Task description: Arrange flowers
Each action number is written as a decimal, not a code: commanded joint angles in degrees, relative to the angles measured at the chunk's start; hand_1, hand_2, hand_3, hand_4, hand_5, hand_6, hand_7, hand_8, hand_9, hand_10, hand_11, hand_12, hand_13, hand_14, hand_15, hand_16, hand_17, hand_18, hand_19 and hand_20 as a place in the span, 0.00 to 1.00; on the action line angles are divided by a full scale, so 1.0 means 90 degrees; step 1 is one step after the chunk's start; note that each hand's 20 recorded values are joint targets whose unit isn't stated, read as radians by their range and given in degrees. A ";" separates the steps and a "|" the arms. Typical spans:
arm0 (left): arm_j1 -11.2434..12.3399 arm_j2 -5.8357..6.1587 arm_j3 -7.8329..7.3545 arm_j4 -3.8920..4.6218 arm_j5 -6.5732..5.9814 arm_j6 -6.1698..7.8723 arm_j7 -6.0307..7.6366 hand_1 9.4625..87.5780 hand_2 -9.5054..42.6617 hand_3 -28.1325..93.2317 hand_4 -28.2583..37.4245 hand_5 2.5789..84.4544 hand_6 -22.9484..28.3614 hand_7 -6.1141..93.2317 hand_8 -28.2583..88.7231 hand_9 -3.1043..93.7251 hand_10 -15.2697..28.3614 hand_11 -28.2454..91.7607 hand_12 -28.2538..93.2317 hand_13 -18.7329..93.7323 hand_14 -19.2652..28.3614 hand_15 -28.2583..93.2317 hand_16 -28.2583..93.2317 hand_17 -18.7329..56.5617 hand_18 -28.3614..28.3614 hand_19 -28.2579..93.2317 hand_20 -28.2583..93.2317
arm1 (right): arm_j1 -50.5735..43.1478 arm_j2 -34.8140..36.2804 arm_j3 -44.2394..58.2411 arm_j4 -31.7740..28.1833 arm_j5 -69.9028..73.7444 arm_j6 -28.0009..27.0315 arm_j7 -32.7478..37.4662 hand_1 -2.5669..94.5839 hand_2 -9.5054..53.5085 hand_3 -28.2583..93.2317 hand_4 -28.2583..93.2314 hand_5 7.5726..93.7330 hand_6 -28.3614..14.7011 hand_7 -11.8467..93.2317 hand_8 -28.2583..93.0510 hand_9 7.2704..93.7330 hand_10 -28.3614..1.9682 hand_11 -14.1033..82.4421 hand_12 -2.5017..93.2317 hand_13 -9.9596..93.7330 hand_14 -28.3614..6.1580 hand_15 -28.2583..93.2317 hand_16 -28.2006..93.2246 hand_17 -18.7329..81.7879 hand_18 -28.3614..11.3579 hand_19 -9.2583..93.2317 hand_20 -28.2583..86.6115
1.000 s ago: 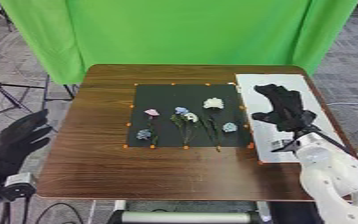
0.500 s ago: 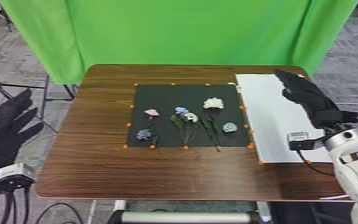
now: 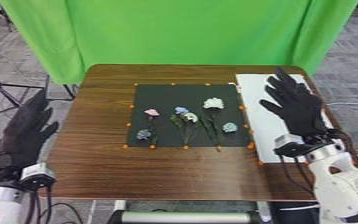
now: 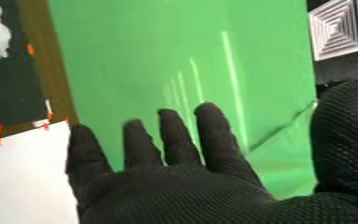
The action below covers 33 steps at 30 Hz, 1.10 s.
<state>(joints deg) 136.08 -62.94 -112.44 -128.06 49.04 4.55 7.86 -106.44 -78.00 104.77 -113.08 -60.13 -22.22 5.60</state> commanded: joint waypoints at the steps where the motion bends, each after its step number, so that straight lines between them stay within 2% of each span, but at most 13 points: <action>1: -0.0126 -0.0157 0.0062 0.0125 0.0000 -0.0245 -0.0243 0.15 0.11 0.78 0.00 0.15 0.43 0.23 0.17 0.14 0.48 0.23 0.45 0.21 0.58 0.24 0.33 0.05 0.81 0.47 0.28 | -0.0327 -0.0682 0.0361 -0.0228 -0.0560 -0.0490 0.0275 0.09 0.23 0.86 0.02 0.15 0.59 0.15 0.19 0.14 0.60 0.10 0.26 0.21 0.52 0.11 0.56 0.10 0.25 0.33 0.36; 5: -0.0289 -0.0115 0.0135 0.0171 -0.0009 -0.0205 -0.0215 0.16 0.12 0.75 0.00 0.13 0.43 0.22 0.18 0.14 0.47 0.20 0.48 0.21 0.58 0.22 0.34 0.03 0.84 0.48 0.28 | -0.0308 -0.0656 0.0366 -0.0248 -0.0625 -0.0390 0.0190 0.09 0.22 0.86 0.02 0.16 0.59 0.16 0.19 0.16 0.58 0.11 0.26 0.22 0.50 0.11 0.56 0.10 0.25 0.33 0.36; 8: -0.0152 -0.0227 0.0102 0.0129 0.0028 -0.0230 -0.0298 0.15 0.12 0.76 0.00 0.13 0.43 0.21 0.18 0.14 0.47 0.19 0.49 0.21 0.58 0.21 0.35 0.03 0.85 0.48 0.28 | -0.0286 -0.0763 0.0338 -0.0208 -0.0603 -0.0392 0.0249 0.09 0.22 0.86 0.02 0.16 0.58 0.16 0.19 0.15 0.58 0.11 0.26 0.22 0.50 0.12 0.56 0.10 0.25 0.33 0.36; 11: -0.0116 -0.0292 0.0141 0.0156 -0.0001 -0.0211 -0.0222 0.14 0.10 0.78 0.00 0.12 0.43 0.21 0.18 0.14 0.47 0.18 0.50 0.21 0.58 0.21 0.35 0.02 0.85 0.48 0.28 | -0.0383 -0.0854 0.0453 -0.0266 -0.0676 -0.0555 0.0229 0.10 0.20 0.86 0.02 0.15 0.57 0.16 0.19 0.15 0.57 0.11 0.26 0.22 0.50 0.12 0.56 0.10 0.25 0.33 0.36; 14: -0.0364 -0.0184 0.0276 0.0251 0.0018 -0.0118 -0.0153 0.14 0.10 0.79 0.00 0.13 0.44 0.22 0.18 0.14 0.47 0.18 0.50 0.21 0.58 0.22 0.36 0.03 0.83 0.48 0.28 | -0.0528 -0.0841 0.0500 -0.0375 -0.0656 -0.0366 0.0124 0.10 0.19 0.86 0.02 0.15 0.57 0.15 0.19 0.15 0.57 0.11 0.26 0.23 0.51 0.13 0.57 0.11 0.25 0.34 0.36; 16: -0.0420 -0.0145 0.0255 0.0262 0.0002 -0.0190 -0.0193 0.14 0.10 0.79 0.00 0.14 0.44 0.22 0.18 0.14 0.48 0.19 0.51 0.21 0.58 0.23 0.36 0.04 0.82 0.48 0.28 | -0.0552 -0.0929 0.0505 -0.0385 -0.0492 -0.0316 0.0136 0.11 0.19 0.86 0.02 0.15 0.57 0.15 0.19 0.15 0.57 0.11 0.26 0.24 0.51 0.13 0.57 0.11 0.24 0.34 0.36; 22: -0.0038 -0.0375 0.0155 0.0151 -0.0003 -0.0256 -0.0394 0.14 0.10 0.80 0.00 0.14 0.44 0.23 0.18 0.15 0.48 0.20 0.49 0.22 0.60 0.23 0.34 0.04 0.83 0.48 0.28 | -0.0580 -0.0917 0.0310 -0.0362 -0.0399 -0.0185 0.0264 0.11 0.18 0.86 0.02 0.15 0.58 0.16 0.19 0.16 0.59 0.11 0.26 0.24 0.51 0.14 0.56 0.11 0.24 0.34 0.36; 24: -0.0079 -0.0320 0.0119 0.0182 -0.0049 -0.0261 -0.0389 0.15 0.11 0.79 0.00 0.14 0.44 0.23 0.17 0.14 0.48 0.20 0.49 0.22 0.60 0.23 0.34 0.04 0.83 0.48 0.28 | -0.0497 -0.0841 0.0229 -0.0323 -0.0308 -0.0123 0.0258 0.11 0.17 0.86 0.02 0.15 0.58 0.16 0.19 0.16 0.61 0.11 0.26 0.24 0.52 0.13 0.56 0.11 0.25 0.34 0.36; 25: -0.0115 -0.0239 0.0139 0.0193 -0.0043 -0.0157 -0.0281 0.15 0.11 0.77 0.00 0.14 0.44 0.23 0.17 0.14 0.48 0.21 0.49 0.22 0.60 0.23 0.34 0.04 0.83 0.49 0.28 | -0.0398 -0.0805 0.0164 -0.0297 -0.0336 -0.0063 0.0222 0.11 0.17 0.86 0.02 0.15 0.58 0.16 0.19 0.16 0.61 0.11 0.26 0.24 0.52 0.13 0.56 0.11 0.25 0.33 0.36; 27: -0.0129 -0.0139 0.0170 0.0221 -0.0069 -0.0051 -0.0243 0.22 0.15 0.69 0.00 0.14 0.44 0.23 0.17 0.15 0.49 0.21 0.48 0.22 0.60 0.23 0.33 0.04 0.84 0.49 0.28 | -0.0343 -0.0817 0.0084 -0.0289 -0.0415 0.0057 0.0150 0.11 0.17 0.86 0.02 0.16 0.59 0.16 0.18 0.17 0.62 0.11 0.26 0.24 0.52 0.13 0.55 0.12 0.25 0.33 0.36; 29: -0.0102 -0.0237 0.0220 0.0221 -0.0165 -0.0138 -0.0314 0.26 0.16 0.63 0.00 0.15 0.44 0.24 0.17 0.15 0.49 0.22 0.48 0.22 0.60 0.24 0.33 0.04 0.85 0.49 0.27 | -0.0263 -0.0794 -0.0053 -0.0202 -0.0409 0.0211 0.0090 0.12 0.18 0.86 0.02 0.16 0.63 0.17 0.18 0.17 0.63 0.11 0.26 0.24 0.51 0.13 0.55 0.12 0.25 0.32 0.36; 31: -0.0084 -0.0272 0.0234 0.0239 -0.0333 -0.0313 -0.0327 0.24 0.15 0.66 0.00 0.15 0.44 0.24 0.17 0.15 0.49 0.22 0.47 0.22 0.60 0.24 0.33 0.04 0.85 0.50 0.27 | -0.0317 -0.0851 -0.0069 -0.0226 -0.0488 0.0195 0.0118 0.12 0.18 0.86 0.02 0.17 0.67 0.18 0.18 0.17 0.66 0.12 0.25 0.24 0.47 0.14 0.53 0.11 0.24 0.32 0.36; 33: -0.0068 -0.0284 0.0241 0.0242 -0.0250 -0.0285 -0.0279 0.20 0.12 0.70 0.00 0.15 0.44 0.23 0.17 0.15 0.49 0.22 0.47 0.22 0.60 0.24 0.33 0.04 0.86 0.50 0.27 | -0.0366 -0.0829 0.0034 -0.0248 -0.0667 -0.0043 0.0152 0.12 0.18 0.86 0.03 0.17 0.69 0.18 0.17 0.17 0.66 0.12 0.25 0.24 0.45 0.14 0.52 0.11 0.23 0.32 0.35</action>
<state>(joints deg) 134.56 -64.86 -110.77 -126.12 48.50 3.12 5.27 -109.87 -85.09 105.00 -115.36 -63.56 -21.32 7.32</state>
